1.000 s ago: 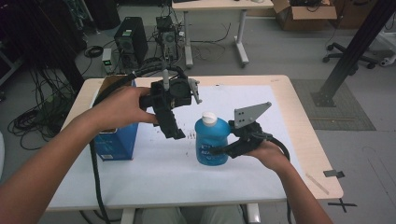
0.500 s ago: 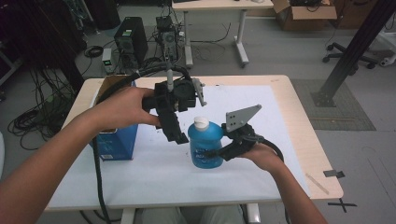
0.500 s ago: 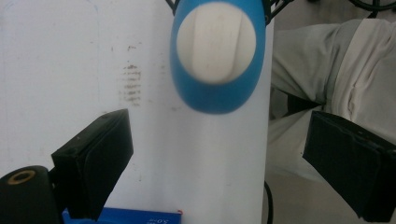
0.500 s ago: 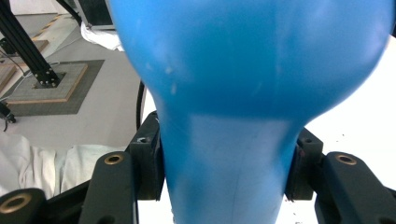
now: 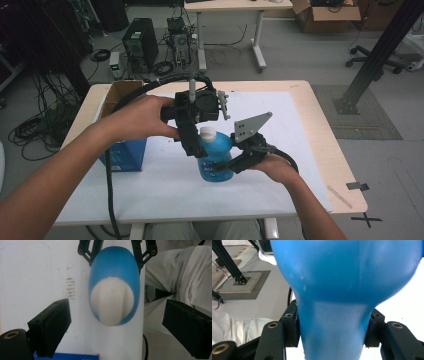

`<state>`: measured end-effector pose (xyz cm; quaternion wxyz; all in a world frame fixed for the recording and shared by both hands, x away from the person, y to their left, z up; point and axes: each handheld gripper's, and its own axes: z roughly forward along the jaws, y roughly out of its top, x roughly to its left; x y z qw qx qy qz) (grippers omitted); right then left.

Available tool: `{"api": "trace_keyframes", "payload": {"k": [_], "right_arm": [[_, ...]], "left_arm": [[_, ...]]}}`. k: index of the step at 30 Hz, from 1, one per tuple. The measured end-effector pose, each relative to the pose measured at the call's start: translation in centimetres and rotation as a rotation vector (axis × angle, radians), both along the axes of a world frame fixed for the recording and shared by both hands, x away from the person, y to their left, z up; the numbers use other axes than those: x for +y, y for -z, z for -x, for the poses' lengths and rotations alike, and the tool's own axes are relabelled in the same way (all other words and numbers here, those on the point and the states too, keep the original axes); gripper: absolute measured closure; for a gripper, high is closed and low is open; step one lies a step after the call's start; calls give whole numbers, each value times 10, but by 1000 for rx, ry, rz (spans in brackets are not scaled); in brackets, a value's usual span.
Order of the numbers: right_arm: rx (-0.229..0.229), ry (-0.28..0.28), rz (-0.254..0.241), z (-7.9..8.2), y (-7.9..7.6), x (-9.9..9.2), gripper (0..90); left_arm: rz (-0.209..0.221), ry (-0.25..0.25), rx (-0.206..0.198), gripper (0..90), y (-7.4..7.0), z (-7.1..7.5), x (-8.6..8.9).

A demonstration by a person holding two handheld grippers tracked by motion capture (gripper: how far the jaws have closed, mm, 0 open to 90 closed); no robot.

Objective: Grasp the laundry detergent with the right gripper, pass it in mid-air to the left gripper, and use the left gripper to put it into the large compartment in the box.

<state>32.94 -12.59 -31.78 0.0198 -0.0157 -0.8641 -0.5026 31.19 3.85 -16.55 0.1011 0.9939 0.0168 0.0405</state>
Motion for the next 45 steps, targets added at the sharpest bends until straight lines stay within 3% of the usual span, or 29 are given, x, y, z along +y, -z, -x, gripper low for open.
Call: {"api": "trace_keyframes", "payload": {"k": [26,45], "right_arm": [[-1,-25,1,2,-3,14,442],[0,-26,-1,1,-3,14,442]], "left_arm": [[-60,12,3,84,23,-2,-8],[-59,12,15,90,32,-4,-8]]}}
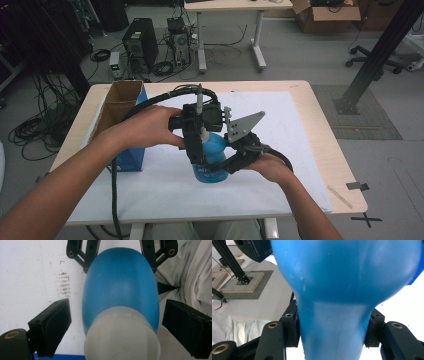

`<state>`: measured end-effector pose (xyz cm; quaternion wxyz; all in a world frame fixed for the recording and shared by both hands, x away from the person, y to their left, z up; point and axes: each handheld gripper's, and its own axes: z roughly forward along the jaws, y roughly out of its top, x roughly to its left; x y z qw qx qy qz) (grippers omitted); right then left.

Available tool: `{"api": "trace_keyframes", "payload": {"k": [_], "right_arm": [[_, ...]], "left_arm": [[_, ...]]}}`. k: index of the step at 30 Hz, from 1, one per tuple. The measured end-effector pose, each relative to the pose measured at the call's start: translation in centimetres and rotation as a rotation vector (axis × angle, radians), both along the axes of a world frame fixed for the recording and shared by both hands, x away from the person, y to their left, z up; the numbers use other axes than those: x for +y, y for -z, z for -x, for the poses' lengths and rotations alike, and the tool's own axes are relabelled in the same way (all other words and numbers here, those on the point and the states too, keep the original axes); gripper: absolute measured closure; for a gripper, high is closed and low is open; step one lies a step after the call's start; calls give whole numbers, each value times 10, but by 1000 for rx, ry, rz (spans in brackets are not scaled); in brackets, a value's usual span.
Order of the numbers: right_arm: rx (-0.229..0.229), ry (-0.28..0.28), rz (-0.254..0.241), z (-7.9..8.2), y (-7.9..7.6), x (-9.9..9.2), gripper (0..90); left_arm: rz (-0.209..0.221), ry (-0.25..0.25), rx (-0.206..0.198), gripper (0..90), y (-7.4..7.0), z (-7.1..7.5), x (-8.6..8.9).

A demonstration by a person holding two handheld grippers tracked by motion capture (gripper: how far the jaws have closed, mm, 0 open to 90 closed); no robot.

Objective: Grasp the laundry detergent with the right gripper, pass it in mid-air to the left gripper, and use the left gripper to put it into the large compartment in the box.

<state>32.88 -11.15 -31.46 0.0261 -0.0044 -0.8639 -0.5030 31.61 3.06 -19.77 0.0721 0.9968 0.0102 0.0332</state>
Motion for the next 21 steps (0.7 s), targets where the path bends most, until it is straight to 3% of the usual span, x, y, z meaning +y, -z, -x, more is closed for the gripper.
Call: {"api": "trace_keyframes", "payload": {"k": [21], "right_arm": [[6,-2,-5,0,1,2,442]], "left_arm": [[2,16,8,235,1,0,2]]}}
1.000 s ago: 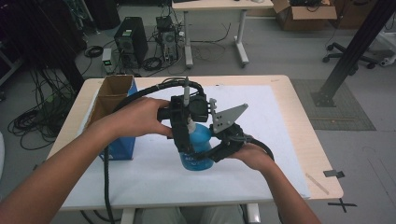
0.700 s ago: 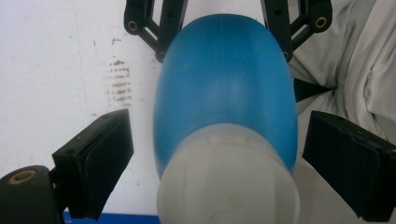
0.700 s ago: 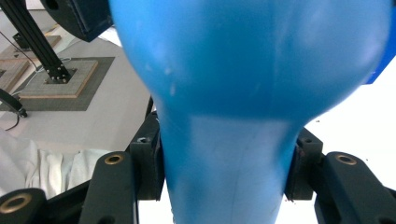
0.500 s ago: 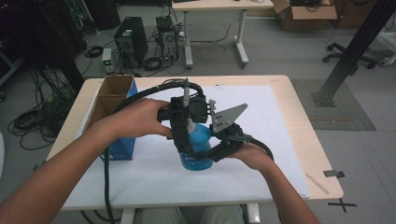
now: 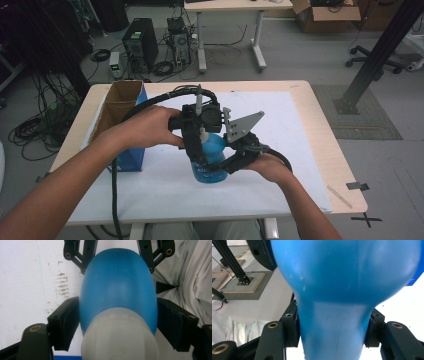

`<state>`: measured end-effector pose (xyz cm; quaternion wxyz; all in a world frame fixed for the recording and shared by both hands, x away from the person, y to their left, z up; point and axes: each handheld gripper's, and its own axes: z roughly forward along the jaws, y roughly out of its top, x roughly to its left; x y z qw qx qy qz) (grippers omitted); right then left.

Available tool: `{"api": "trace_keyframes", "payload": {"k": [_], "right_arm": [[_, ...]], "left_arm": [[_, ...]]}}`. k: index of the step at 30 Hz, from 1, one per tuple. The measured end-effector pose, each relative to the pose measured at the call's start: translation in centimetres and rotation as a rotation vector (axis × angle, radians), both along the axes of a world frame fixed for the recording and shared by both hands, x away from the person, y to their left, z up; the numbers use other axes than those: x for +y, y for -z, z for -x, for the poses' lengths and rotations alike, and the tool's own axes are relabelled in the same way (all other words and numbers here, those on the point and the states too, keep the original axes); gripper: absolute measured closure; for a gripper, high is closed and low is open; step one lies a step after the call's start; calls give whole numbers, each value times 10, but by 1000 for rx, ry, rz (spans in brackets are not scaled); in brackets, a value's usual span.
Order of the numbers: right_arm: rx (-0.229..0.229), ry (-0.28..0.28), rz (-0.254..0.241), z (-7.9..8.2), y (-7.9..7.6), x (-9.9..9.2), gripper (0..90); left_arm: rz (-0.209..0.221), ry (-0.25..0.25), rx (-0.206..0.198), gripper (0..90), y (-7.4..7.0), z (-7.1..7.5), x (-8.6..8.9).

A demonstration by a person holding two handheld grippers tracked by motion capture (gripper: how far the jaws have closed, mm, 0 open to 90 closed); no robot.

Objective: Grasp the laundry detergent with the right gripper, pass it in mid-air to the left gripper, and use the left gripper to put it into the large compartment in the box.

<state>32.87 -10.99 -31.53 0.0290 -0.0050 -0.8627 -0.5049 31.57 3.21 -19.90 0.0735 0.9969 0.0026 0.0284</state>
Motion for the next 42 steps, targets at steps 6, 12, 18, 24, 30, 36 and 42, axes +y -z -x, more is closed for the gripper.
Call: {"api": "trace_keyframes", "payload": {"k": [6,12,18,24,30,36,42], "right_arm": [[0,-1,1,0,0,0,442],[-3,-1,3,0,1,1,442],[-5,-2,5,0,2,1,442],[-8,-2,4,0,3,1,440],[-25,2,5,1,3,1,431],[-29,65,23,-1,-1,-4,224],[-39,128,54,0,-1,-22,130]], "left_arm": [[0,0,2,285,0,-1,1],[-3,1,9,335,1,-1,1],[0,2,10,370,2,-3,2],[-16,6,2,376,2,-2,1],[-26,13,-27,380,1,2,-2],[-47,17,-56,380,2,6,-4],[-47,-31,-70,380,-4,2,5]]}}
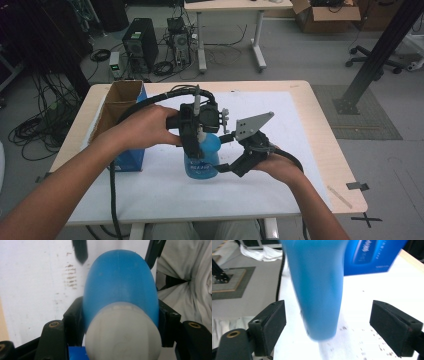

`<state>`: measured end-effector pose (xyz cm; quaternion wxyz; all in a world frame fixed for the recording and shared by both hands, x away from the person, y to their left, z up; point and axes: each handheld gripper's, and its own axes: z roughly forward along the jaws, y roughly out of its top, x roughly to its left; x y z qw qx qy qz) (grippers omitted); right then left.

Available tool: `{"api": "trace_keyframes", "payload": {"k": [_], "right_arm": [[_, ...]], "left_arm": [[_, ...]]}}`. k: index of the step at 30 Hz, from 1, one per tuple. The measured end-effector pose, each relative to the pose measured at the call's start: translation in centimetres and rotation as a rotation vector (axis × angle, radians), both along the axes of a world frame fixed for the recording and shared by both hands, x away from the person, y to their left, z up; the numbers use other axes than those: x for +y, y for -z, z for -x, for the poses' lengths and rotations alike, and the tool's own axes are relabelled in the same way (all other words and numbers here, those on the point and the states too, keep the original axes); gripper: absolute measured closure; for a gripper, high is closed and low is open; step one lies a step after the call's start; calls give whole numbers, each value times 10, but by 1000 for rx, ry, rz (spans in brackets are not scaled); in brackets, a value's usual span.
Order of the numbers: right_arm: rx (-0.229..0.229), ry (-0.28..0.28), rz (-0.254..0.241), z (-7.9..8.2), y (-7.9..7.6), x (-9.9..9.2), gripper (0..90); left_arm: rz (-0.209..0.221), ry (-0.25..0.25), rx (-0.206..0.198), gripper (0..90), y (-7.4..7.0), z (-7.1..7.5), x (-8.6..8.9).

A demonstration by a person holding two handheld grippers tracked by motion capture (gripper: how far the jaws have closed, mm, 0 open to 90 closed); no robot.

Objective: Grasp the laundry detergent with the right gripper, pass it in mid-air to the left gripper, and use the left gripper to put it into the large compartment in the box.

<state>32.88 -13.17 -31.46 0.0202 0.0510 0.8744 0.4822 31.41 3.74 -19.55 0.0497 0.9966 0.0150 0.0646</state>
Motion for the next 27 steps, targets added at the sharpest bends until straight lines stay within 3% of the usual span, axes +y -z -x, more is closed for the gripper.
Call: {"api": "trace_keyframes", "payload": {"k": [3,6,8,12,13,14,19,20,21,24,26,27], "right_arm": [[-6,28,26,1,-2,-9,107],[-7,44,52,1,-5,-15,93],[-13,72,94,3,-8,-23,79],[-17,95,131,5,-13,-30,64],[-21,109,159,7,-18,-36,61],[-21,109,159,7,-18,-36,61],[-36,153,226,12,-30,-55,59],[-36,153,226,12,-30,-55,59],[-34,165,246,13,-32,-61,60],[-32,173,256,14,-33,-66,61],[-27,171,264,17,-36,-72,63],[-27,171,264,17,-36,-72,63]], "left_arm": [[3,-25,-9,380,-2,-3,4],[2,-78,-23,380,-7,-8,9],[1,-124,-39,379,-11,-12,12],[-6,-171,-50,379,-15,-16,14],[-4,-208,-49,379,-20,-20,16],[-4,-208,-49,379,-20,-20,16],[35,-343,-57,380,-37,-34,25],[35,-343,-57,380,-37,-34,25],[44,-389,-66,380,-45,-39,28],[48,-432,-75,380,-55,-44,31],[54,-496,-85,380,-69,-50,35],[54,-496,-85,380,-69,-50,35]]}}
